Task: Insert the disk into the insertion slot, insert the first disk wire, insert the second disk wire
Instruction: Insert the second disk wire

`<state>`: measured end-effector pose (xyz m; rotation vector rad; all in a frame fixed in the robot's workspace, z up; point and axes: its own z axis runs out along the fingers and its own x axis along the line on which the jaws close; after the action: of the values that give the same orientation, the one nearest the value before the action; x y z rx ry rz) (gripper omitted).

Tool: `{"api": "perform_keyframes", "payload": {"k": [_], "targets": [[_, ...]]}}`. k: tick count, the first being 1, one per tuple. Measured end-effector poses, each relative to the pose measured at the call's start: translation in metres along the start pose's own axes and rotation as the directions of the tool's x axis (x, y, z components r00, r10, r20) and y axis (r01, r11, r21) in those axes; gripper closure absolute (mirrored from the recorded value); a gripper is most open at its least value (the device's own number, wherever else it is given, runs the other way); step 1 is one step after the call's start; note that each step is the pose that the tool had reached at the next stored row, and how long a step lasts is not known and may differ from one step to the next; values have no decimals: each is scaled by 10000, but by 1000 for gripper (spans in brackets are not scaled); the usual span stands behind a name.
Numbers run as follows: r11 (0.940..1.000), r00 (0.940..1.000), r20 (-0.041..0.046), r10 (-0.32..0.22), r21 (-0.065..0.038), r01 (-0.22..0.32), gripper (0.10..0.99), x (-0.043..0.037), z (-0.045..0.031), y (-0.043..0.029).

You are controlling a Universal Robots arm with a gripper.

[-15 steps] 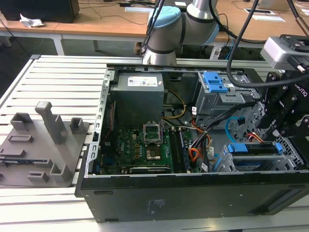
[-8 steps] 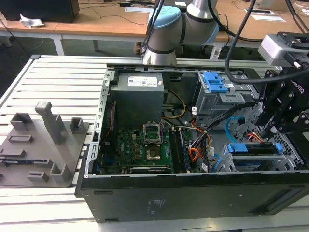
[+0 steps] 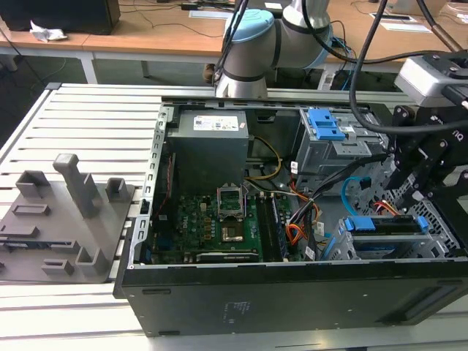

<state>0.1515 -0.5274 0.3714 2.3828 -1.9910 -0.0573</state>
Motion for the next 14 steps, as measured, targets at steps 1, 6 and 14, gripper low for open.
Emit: {"api": "perform_keyframes", "payload": {"k": [1, 6, 14], "targets": [[9998, 9998, -9, -178, -1, 178, 725, 0, 0, 0], [9995, 9995, -18, -315, -2, 315, 725, -76, 0, -14], [9995, 9995, -19, -315, -3, 315, 725, -216, 3, -15]]}}
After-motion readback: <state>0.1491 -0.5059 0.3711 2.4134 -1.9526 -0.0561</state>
